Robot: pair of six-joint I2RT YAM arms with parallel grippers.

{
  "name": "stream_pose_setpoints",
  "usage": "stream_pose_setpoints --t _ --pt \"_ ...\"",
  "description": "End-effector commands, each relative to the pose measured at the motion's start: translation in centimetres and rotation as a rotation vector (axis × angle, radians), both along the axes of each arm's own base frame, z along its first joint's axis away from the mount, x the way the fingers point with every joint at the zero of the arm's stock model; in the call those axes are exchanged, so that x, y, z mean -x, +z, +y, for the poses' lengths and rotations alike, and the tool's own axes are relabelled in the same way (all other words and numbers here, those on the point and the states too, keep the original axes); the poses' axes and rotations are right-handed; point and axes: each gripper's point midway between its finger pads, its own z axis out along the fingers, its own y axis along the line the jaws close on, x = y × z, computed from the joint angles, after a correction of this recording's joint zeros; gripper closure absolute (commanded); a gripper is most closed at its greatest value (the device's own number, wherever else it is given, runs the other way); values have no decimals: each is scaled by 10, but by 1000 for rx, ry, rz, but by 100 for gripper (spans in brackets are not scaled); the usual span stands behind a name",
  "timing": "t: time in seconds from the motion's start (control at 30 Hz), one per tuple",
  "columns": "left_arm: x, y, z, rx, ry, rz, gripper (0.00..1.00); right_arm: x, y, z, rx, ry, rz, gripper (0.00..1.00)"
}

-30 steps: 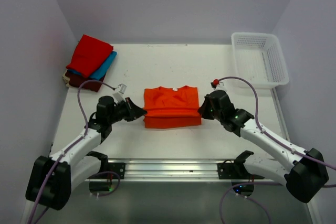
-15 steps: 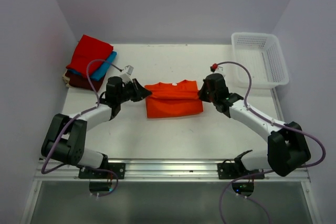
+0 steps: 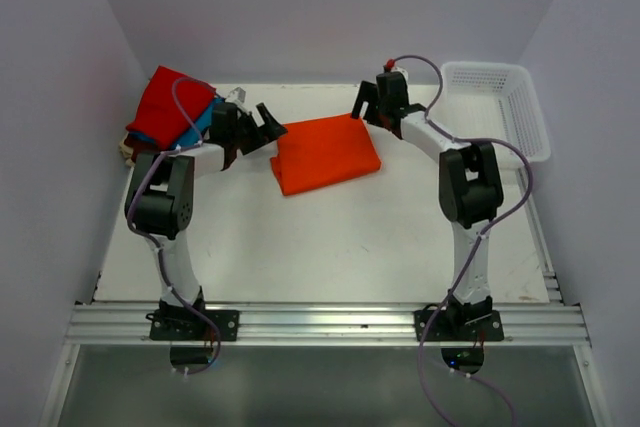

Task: Fold and stack the t-shirts
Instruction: Fold the long partially folded tshirt into a neat square, then put the neatly folded tshirt into the corner of the board with the left arm

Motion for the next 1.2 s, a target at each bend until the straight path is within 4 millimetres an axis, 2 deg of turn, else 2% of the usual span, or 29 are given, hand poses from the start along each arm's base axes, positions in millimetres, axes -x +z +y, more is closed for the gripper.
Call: stream_pose_setpoints --t 0.0,0.03,0.07,0.1,0.13,0.23,0.27,0.37,0.47,0.53,0.57,0.6,0.63,0.7,0.73,0.77,0.8,0.83,0.87,0.97,1.0,1.03,1.17 --pt "7 30 16 -24 78 -76 0 21 13 -13 7 28 -10 12" --pt "11 33 18 -28 85 -82 0 37 -5 -19 19 26 24 11" --pt "15 46 18 -25 84 -108 0 42 -2 -21 17 25 11 11" --pt "23 43 19 -24 82 -96 0 47 10 -22 9 29 -14 11" --pt "29 46 17 -16 69 -94 0 49 13 -23 5 28 -30 11" --pt "50 51 13 -8 32 -79 0 66 14 -29 2 31 -47 11" --pt "59 51 12 -13 20 -62 0 75 2 -33 10 33 -19 11" --pt "82 39 11 -39 -6 -13 0 85 -1 -31 -4 58 -5 11" --pt "104 15 14 -55 -8 85 0 94 -7 -25 -27 86 35 14" --pt "118 -3 15 -61 -12 135 0 98 -6 -25 -28 96 37 30" --pt "127 -16 16 -62 -12 164 0 102 -3 -14 -66 156 34 43" --pt "131 -19 13 -36 -22 172 0 101 3 -5 -98 193 5 63" --pt "128 -15 9 -9 -31 132 0 100 1 3 -128 223 17 100" --pt "138 -22 5 28 -36 132 0 106 -5 28 -212 347 74 100" --pt "136 -19 2 36 -38 105 0 97 8 40 -241 396 68 100" --pt "139 -25 2 38 -37 113 0 98 -17 51 -275 429 147 100" --pt "139 -26 1 43 -37 111 0 102 -16 64 -341 495 173 100" --pt "138 -28 -1 45 -36 106 0 96 -14 72 -379 498 182 100" --pt "138 -29 -2 49 -37 101 0 96 -28 77 -389 502 213 100" --pt "135 -33 -5 77 -33 93 0 90 -35 88 -416 514 212 100" --pt "135 -34 -6 89 -31 95 0 91 -53 90 -419 508 249 100" --pt "132 -36 -7 94 -26 91 0 88 -54 92 -426 512 253 100" --pt "127 -65 2 26 48 215 0 93 -81 90 -395 497 298 100"
